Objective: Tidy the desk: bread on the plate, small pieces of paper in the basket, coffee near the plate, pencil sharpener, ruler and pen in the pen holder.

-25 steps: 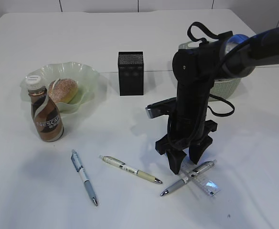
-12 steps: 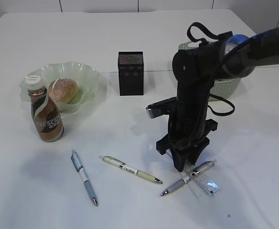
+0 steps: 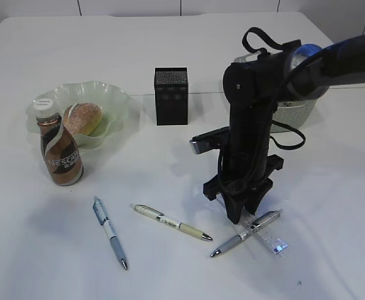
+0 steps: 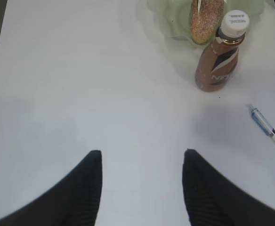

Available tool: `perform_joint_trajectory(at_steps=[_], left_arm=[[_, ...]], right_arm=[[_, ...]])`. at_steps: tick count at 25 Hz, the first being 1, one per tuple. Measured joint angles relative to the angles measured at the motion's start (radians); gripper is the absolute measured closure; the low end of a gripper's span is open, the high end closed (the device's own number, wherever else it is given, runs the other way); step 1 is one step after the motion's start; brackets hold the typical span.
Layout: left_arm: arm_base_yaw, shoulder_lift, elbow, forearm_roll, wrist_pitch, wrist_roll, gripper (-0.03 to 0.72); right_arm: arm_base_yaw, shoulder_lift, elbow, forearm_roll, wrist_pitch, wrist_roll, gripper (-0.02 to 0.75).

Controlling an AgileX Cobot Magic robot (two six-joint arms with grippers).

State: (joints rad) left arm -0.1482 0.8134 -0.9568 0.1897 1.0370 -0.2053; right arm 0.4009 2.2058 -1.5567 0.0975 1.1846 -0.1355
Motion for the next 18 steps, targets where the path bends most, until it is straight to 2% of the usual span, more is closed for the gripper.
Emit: perform_joint_trajectory(at_steps=[13, 18], left_arm=[[0.0, 0.0, 0.0, 0.002, -0.002, 0.0, 0.305], [0.0, 0.0, 0.0, 0.002, -0.038, 0.0, 0.304]], right_arm=[[0.0, 0.009, -0.175, 0.0, 0.02, 0.008, 0.439], [0.0, 0.009, -0.301, 0.014, 0.032, 0.01, 0.439]])
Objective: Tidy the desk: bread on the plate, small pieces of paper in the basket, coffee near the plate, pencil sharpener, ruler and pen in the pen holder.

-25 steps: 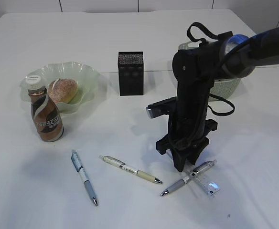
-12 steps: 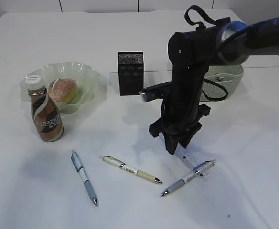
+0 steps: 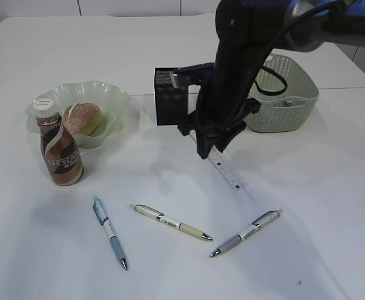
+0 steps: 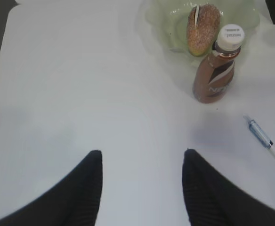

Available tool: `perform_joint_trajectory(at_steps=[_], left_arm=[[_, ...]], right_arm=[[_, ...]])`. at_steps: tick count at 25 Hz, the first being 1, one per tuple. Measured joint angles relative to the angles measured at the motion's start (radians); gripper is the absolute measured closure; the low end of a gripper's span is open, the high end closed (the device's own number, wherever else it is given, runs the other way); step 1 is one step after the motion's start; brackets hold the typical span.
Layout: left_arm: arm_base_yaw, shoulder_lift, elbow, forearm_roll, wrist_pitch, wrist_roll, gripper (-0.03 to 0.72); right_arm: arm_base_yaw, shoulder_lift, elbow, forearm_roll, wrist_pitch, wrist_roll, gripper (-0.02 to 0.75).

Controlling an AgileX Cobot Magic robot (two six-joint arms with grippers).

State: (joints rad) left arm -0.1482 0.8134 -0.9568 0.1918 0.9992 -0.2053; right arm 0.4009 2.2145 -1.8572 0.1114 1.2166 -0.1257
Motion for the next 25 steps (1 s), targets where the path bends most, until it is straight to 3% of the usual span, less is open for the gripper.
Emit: perform_joint_trajectory(at_steps=[10, 16, 25], left_arm=[[0.0, 0.0, 0.0, 0.002, -0.155, 0.0, 0.305], [0.0, 0.0, 0.0, 0.019, -0.213, 0.0, 0.305], [0.0, 0.0, 0.0, 0.082, -0.241, 0.0, 0.305]], right_arm=[[0.0, 0.002, -0.231, 0.076, 0.008, 0.002, 0.439], [0.0, 0.002, -0.257, 0.104, -0.021, 0.004, 0.439], [0.0, 0.002, -0.259, 0.108, -0.34, -0.002, 0.439]])
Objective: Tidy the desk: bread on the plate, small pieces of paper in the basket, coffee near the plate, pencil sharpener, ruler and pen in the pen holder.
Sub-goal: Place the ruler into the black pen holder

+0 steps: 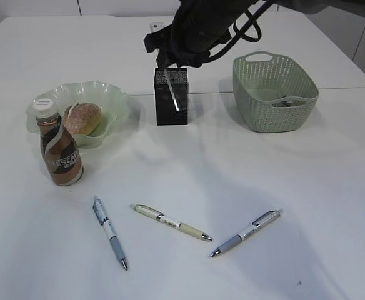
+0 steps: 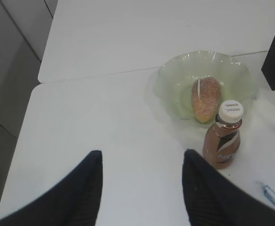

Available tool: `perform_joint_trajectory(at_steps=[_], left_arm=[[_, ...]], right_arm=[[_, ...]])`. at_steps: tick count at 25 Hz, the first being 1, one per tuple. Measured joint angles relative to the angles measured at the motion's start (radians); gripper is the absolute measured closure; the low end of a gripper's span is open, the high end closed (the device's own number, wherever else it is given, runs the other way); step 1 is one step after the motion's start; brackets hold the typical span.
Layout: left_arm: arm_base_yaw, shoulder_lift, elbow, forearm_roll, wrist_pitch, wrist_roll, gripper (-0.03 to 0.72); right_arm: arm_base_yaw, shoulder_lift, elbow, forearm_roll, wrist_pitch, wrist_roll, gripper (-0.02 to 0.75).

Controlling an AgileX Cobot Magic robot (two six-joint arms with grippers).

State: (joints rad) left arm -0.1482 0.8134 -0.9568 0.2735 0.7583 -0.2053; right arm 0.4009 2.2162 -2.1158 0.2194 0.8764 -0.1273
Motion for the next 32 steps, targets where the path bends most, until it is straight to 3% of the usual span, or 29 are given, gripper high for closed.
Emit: perform_joint_trajectory(at_steps=[3, 4, 14, 24, 32], left_arm=[[0.0, 0.0, 0.0, 0.009, -0.002, 0.0, 0.305], [0.0, 0.0, 0.0, 0.011, -0.005, 0.0, 0.305], [0.0, 0.0, 0.0, 0.015, -0.018, 0.0, 0.305], [0.0, 0.002, 0.0, 0.016, -0.019, 0.0, 0.305], [0.0, 0.014, 0.0, 0.017, -0.02, 0.0, 0.305]], right_arm=[[0.0, 0.0, 0.0, 0.0, 0.0, 0.0, 0.439], [0.0, 0.002, 0.0, -0.026, -0.141, -0.002, 0.439], [0.0, 0.06, 0.0, -0.069, -0.429, -0.002, 0.439], [0.0, 0.09, 0.0, -0.11, -0.646, -0.002, 0.439], [-0.01, 0.138, 0.0, -0.137, -0.734, -0.004, 0.439]])
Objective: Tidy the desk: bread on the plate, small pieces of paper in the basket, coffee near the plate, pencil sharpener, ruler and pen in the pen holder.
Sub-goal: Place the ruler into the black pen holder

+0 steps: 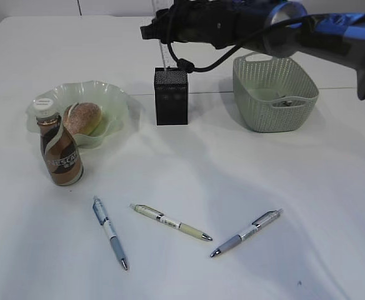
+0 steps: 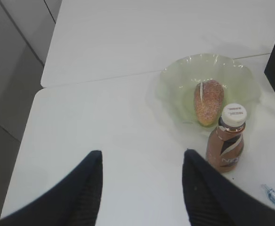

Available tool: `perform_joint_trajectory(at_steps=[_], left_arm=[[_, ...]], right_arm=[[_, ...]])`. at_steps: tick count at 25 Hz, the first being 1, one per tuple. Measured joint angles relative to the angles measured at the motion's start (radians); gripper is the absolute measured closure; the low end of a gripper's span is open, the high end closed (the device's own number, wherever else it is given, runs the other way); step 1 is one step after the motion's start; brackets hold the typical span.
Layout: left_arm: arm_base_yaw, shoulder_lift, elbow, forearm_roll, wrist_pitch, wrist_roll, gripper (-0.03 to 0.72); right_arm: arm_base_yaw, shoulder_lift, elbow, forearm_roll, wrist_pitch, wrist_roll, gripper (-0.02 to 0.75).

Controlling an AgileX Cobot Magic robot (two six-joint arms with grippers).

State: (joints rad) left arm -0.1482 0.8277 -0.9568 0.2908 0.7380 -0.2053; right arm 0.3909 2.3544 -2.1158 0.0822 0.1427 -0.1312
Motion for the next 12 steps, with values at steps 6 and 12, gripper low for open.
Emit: perform_joint_trajectory(at_steps=[6, 12], left_arm=[[0.0, 0.021, 0.0, 0.0, -0.002, 0.0, 0.305], [0.0, 0.034, 0.0, 0.0, -0.002, 0.0, 0.305]], right_arm=[[-0.008, 0.042, 0.0, -0.002, -0.033, 0.0, 0.439], [-0.01, 0.064, 0.0, -0.002, -0.104, 0.0, 0.439]])
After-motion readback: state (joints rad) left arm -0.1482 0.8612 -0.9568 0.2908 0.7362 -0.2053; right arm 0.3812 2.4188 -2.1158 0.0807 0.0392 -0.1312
